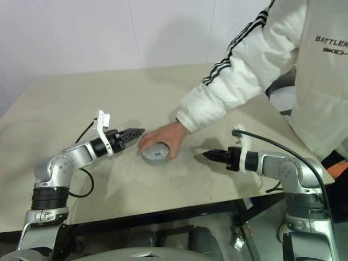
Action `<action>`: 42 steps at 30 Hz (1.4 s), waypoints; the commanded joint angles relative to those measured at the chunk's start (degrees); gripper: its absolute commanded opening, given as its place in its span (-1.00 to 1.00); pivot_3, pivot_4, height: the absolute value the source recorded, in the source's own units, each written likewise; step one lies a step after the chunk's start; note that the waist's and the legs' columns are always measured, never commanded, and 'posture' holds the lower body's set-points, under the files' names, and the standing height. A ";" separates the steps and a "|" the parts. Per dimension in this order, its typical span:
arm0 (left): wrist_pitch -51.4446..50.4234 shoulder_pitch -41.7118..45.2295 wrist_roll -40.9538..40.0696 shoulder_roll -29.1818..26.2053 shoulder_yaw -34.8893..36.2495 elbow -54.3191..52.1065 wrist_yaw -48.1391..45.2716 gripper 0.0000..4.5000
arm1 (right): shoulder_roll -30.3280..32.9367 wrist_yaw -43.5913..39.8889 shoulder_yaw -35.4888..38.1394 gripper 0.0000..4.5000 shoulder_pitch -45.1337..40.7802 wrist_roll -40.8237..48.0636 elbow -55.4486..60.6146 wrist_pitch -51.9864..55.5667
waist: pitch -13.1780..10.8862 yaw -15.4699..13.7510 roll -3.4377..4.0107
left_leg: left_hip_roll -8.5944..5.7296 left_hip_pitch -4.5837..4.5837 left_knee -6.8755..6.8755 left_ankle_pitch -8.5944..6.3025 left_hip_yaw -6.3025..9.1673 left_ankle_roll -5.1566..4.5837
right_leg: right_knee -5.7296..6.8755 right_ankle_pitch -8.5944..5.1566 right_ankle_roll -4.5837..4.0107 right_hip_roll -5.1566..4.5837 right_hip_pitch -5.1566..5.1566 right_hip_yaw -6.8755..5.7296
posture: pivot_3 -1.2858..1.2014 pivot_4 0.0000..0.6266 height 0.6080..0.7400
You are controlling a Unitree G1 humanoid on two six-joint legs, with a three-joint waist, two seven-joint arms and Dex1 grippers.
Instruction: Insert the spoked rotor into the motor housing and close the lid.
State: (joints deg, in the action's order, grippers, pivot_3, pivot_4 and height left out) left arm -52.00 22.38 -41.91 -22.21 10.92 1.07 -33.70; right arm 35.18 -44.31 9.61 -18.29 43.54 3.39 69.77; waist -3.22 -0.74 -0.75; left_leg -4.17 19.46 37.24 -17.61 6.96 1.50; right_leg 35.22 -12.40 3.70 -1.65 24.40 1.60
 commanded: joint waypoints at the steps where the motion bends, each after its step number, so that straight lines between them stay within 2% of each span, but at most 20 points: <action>1: 0.14 1.08 -0.57 0.10 0.41 -1.97 0.17 0.03 | -0.11 0.26 0.65 -0.38 -1.12 0.69 1.20 -0.92 | 0.00 0.02 0.00 | 0.00 0.00 0.00 0.00 -0.01 0.00 | 0.00 0.00 0.00 0.00 0.00 0.01 | 0.03 -1.00 1.00; 11: -1.31 1.12 -1.44 -0.37 1.54 -3.45 1.02 0.03 | -0.71 0.97 -0.51 -0.38 -1.98 0.03 0.08 -1.88 | 0.01 -0.04 0.00 | -0.01 0.00 0.03 0.00 -0.04 -0.01 | 0.01 0.02 0.02 -0.01 -0.01 0.04 | 0.03 -1.00 1.00; 22: -2.24 2.03 -3.41 -6.61 5.36 -4.11 -0.70 0.03 | -1.53 -0.04 -3.94 -0.38 -3.51 0.85 3.06 -2.26 | 0.02 0.07 0.01 | 0.01 -0.04 0.10 0.00 -0.10 -0.01 | 0.11 0.03 0.02 0.03 -0.01 0.08 | 0.03 -1.00 1.00; 29: -1.65 3.39 -2.45 -13.15 8.05 -0.77 -2.44 0.03 | -0.04 -7.55 -17.37 -0.38 -14.69 -4.83 5.55 -8.82 | 0.02 0.47 0.02 | 0.02 -0.09 0.13 0.01 -0.17 0.00 | 0.24 0.03 0.02 0.06 0.04 0.08 | 0.03 -1.00 1.00; 34: -0.81 2.01 -2.08 -13.97 9.98 -0.46 -1.44 0.03 | -5.08 -12.55 -30.04 -0.38 -25.08 -15.63 -2.64 -20.56 | 0.05 0.70 -0.03 | 0.01 -0.08 0.12 0.01 -0.16 0.01 | 0.23 0.04 0.01 0.05 0.05 0.07 | 0.03 -1.00 1.00; 38: -1.65 -0.19 -3.52 -12.54 10.92 -4.41 0.30 0.03 | -8.44 -18.86 -41.84 -0.38 -31.24 -28.82 -12.65 -37.04 | 0.07 0.70 -0.06 | -0.01 -0.04 0.10 0.01 -0.16 0.01 | 0.22 0.05 -0.01 0.00 0.11 0.09 | 0.03 -1.00 1.00; 42: -2.40 -2.58 -5.10 -10.70 12.90 -8.00 2.94 0.03 | -11.02 -24.10 -48.78 -0.38 -35.87 -39.42 -22.25 -54.81 | 0.08 0.91 -0.08 | -0.04 0.01 0.10 0.02 -0.17 0.05 | 0.21 0.05 -0.01 -0.03 0.16 0.11 | 0.03 -1.00 1.00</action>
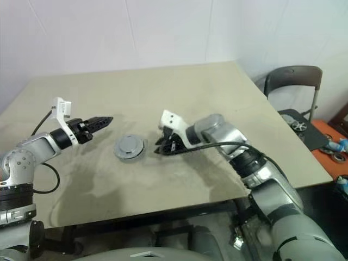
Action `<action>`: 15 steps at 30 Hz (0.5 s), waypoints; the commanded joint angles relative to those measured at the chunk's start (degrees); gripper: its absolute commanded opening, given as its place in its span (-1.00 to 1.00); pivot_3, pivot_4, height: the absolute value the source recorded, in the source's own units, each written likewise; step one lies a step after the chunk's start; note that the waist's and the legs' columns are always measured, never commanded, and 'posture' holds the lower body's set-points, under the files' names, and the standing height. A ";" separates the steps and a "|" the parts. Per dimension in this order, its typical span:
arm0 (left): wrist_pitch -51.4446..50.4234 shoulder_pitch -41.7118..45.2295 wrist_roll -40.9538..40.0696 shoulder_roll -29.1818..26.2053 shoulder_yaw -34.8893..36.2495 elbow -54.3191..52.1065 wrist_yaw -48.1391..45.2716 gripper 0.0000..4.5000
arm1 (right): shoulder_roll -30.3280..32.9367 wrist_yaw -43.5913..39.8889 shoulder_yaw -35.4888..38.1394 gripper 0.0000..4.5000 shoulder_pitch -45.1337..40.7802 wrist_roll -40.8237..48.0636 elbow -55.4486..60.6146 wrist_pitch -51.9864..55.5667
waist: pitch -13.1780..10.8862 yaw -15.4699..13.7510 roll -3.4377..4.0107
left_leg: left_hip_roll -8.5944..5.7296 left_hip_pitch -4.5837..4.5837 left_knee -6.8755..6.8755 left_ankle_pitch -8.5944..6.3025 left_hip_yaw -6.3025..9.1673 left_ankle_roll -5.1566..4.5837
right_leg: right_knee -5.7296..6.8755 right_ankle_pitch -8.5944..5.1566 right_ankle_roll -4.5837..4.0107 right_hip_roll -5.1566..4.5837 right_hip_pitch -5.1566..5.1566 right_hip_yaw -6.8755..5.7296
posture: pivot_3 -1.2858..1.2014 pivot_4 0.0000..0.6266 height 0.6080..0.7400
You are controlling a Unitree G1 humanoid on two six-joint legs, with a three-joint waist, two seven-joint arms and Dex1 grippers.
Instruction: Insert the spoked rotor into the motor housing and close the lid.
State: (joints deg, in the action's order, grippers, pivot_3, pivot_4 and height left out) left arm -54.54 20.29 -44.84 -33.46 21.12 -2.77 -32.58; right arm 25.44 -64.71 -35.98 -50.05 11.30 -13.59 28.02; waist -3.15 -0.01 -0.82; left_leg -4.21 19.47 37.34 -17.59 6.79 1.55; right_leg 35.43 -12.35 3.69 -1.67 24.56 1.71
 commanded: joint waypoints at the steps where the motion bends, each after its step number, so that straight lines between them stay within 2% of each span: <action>1: 0.09 -1.38 -2.51 0.99 3.25 -4.98 2.46 0.03 | -2.25 -4.85 -4.26 -0.38 -5.32 -9.17 -7.79 -17.22 | 0.00 0.44 0.00 | 0.00 -0.01 0.00 0.01 -0.01 0.02 | 0.01 0.00 0.00 0.01 0.01 0.00 | 0.03 -1.00 1.00; 9: -0.11 -8.36 -5.83 4.89 5.46 -12.26 7.56 0.03 | -13.12 -7.61 -4.29 -0.38 -12.13 -17.07 -24.34 -36.36 | 0.02 1.28 -0.02 | 0.05 -0.11 -0.07 0.05 -0.01 0.10 | 0.21 0.03 -0.07 0.09 0.07 0.09 | 0.03 -1.00 1.00; 15: 0.26 -11.67 -7.24 3.65 7.68 -13.95 8.85 0.03 | -18.24 -4.50 -4.93 -0.38 -13.62 -23.55 -33.07 -47.61 | 0.02 0.91 -0.03 | 0.01 -0.16 0.00 0.13 -0.01 0.23 | 0.54 0.03 -0.11 0.09 0.11 0.11 | 0.03 -1.00 1.00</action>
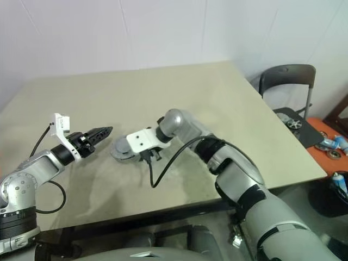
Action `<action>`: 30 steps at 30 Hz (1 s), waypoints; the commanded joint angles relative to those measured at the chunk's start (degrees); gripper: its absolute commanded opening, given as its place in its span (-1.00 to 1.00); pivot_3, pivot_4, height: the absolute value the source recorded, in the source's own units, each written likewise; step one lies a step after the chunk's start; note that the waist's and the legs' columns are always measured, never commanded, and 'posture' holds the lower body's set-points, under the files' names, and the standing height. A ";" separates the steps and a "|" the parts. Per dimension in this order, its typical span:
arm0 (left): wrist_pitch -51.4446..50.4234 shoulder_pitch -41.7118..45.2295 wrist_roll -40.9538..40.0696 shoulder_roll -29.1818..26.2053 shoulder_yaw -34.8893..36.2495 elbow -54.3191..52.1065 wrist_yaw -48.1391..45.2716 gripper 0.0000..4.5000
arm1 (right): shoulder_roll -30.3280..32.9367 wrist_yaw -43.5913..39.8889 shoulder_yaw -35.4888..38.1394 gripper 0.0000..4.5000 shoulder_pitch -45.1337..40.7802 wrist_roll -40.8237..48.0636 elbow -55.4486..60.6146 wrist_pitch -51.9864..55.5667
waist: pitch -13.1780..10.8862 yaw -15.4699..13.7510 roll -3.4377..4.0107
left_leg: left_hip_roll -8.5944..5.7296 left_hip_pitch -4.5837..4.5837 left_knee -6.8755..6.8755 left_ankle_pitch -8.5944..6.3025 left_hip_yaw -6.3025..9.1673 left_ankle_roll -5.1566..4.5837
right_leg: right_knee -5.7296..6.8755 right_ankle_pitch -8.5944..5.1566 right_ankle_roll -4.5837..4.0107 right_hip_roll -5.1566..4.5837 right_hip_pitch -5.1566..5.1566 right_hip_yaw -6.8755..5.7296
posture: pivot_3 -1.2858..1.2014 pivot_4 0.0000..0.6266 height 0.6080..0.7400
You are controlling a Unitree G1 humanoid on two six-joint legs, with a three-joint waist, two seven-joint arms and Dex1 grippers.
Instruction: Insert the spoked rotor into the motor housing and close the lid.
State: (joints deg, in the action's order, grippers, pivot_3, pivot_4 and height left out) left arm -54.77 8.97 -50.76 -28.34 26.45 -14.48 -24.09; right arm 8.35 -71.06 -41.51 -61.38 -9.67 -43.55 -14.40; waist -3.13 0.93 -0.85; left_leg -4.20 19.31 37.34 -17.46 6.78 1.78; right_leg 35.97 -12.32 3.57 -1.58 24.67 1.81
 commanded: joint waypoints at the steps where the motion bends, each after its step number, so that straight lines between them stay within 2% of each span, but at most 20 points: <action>1: 0.56 -0.80 -1.32 -2.03 2.67 -2.28 0.22 0.03 | -1.80 2.90 0.79 -0.38 -2.53 -3.51 -4.83 -6.45 | 0.00 0.01 -0.01 | -0.01 -0.01 0.03 0.01 0.00 0.02 | 0.06 0.00 0.00 0.00 0.00 0.00 | 0.03 -1.00 1.00; 10: 2.90 -4.10 1.92 -8.13 3.26 -0.07 -2.89 0.03 | -7.37 12.76 3.62 -0.38 -7.76 -8.49 -19.08 -12.33 | -0.01 0.74 0.02 | 0.08 -0.21 -0.10 0.15 0.00 0.24 | 0.19 0.08 -0.25 0.13 -0.02 0.01 | 0.03 -1.00 1.00; 30: 3.18 -5.80 0.67 -3.72 2.13 -3.19 -0.49 0.03 | -9.91 13.02 3.36 -0.38 -5.33 -15.10 -23.25 -16.97 | 0.00 1.67 0.00 | 0.08 -0.27 -0.13 0.16 0.04 0.27 | 0.23 0.08 -0.26 0.12 -0.05 0.01 | 0.03 -1.00 1.00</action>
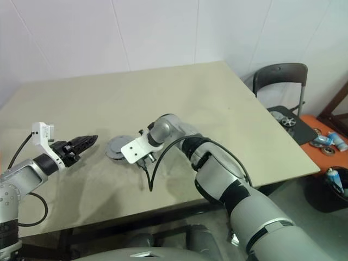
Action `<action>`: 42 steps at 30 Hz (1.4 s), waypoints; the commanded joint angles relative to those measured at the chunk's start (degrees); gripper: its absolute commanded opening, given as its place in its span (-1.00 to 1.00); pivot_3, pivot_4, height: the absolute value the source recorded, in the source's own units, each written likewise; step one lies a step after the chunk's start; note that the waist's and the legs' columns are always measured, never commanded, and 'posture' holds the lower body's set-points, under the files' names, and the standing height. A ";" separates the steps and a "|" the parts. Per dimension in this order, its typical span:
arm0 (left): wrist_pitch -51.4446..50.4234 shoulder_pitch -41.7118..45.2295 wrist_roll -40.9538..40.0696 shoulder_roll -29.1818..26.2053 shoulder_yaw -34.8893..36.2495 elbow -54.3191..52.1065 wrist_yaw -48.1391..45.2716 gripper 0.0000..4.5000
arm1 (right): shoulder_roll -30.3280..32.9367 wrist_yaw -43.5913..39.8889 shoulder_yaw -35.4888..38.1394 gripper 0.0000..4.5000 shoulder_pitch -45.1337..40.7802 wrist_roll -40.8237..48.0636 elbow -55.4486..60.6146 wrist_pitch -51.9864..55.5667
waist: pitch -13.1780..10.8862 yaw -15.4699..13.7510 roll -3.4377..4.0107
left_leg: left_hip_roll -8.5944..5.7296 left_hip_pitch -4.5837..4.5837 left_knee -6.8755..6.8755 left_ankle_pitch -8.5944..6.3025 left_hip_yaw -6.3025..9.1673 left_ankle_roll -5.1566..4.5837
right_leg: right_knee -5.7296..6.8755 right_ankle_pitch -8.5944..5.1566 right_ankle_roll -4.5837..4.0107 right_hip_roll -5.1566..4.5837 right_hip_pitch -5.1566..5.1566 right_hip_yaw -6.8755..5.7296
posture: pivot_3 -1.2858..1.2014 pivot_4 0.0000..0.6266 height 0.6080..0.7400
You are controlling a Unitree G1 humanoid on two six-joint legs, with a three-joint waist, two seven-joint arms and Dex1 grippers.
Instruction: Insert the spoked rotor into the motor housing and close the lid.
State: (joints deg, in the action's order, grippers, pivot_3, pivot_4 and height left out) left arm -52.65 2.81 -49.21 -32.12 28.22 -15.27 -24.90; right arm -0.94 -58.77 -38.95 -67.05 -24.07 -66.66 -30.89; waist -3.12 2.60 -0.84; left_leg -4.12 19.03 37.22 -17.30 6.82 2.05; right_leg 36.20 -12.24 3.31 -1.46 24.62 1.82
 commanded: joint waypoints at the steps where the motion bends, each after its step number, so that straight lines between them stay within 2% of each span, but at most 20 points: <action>1: 1.02 0.37 -0.93 0.33 0.22 -2.56 0.45 0.03 | -0.73 1.23 0.53 -0.38 0.60 -1.15 -0.27 -0.68 | 0.00 -0.01 0.00 | 0.00 -0.01 0.00 0.00 0.00 0.00 | 0.00 0.00 0.00 0.00 -0.01 0.00 | 0.03 -1.00 1.00; 10: 0.56 0.71 -1.40 2.43 -1.15 -3.71 1.78 0.03 | -2.59 10.45 -0.33 -0.38 -1.14 -6.03 -3.35 -0.64 | 0.01 0.09 0.00 | 0.01 -0.50 -0.05 0.00 -0.03 0.00 | 0.01 -0.01 -0.01 0.02 -0.43 0.03 | 0.03 -1.00 1.00; 16: 0.74 1.34 -1.46 3.06 -1.92 -3.57 2.42 0.03 | -2.72 12.23 -0.98 -0.94 -1.86 -9.06 -5.00 -0.25 | 0.01 0.21 0.00 | 0.09 -0.70 -0.03 0.07 -0.01 0.12 | 0.09 0.04 -0.10 0.18 -0.57 0.08 | 0.03 -1.00 1.00; 24: 1.14 1.82 -1.33 3.71 -2.51 -3.14 2.91 0.03 | -2.40 9.95 0.55 -0.97 -2.44 -8.64 -4.58 -1.26 | 0.01 0.05 0.01 | 0.33 -0.72 -0.03 0.12 0.00 0.19 | 0.06 0.14 -0.26 0.56 -0.57 0.18 | 0.03 -1.00 1.00; 26: 1.32 2.27 -1.10 3.82 -2.73 -2.63 2.86 0.03 | -2.08 6.85 1.09 -0.97 -3.07 -8.00 -4.43 -0.08 | 0.00 -0.03 0.01 | 0.33 -0.70 -0.04 0.12 -0.01 0.19 | 0.03 0.14 -0.26 0.56 -0.55 0.18 | 0.03 -1.00 1.00; 29: 1.55 3.08 -0.69 3.95 -3.11 -1.75 2.63 0.03 | -0.18 -3.40 1.56 -0.97 -4.04 -6.34 -3.09 0.23 | -0.01 -0.19 0.02 | 0.30 -0.65 -0.04 0.11 0.00 0.19 | -0.04 0.15 -0.25 0.54 -0.55 0.18 | 0.03 -1.00 1.00; 33: 1.77 4.27 -0.67 4.01 -4.02 -0.47 1.48 0.03 | 4.63 -24.71 5.12 -0.97 -3.96 0.59 3.64 8.69 | -0.01 -0.27 0.01 | 0.20 -0.57 -0.04 0.07 0.00 0.12 | -0.15 0.15 -0.23 0.46 -0.55 0.16 | 0.03 -1.00 1.00; 35: 1.96 4.51 -0.61 3.85 -4.28 0.04 1.13 0.03 | 6.90 -30.80 6.03 -0.97 -2.81 2.83 8.29 13.09 | -0.01 -0.25 0.01 | 0.17 -0.52 -0.03 0.04 0.02 0.07 | -0.18 0.14 -0.21 0.42 -0.54 0.15 | 0.03 -1.00 1.00; 42: 2.70 7.23 0.82 4.10 -6.82 3.29 -0.22 0.03 | 17.61 -33.73 4.67 -0.97 2.61 8.00 22.48 26.22 | -0.03 -0.15 0.05 | 0.21 -0.45 -0.08 0.03 0.00 0.08 | -0.11 0.13 -0.22 0.33 -0.37 0.17 | 0.03 -1.00 1.00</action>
State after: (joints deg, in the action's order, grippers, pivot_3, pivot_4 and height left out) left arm -51.01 8.58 -48.71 -27.94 21.58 -12.17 -24.36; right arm 14.95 -92.13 -34.62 -64.12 -17.78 -48.80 -6.81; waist -3.15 2.46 -0.80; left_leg -3.91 18.58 37.14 -17.26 6.80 2.13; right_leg 36.09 -12.11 3.09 -1.14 24.25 2.00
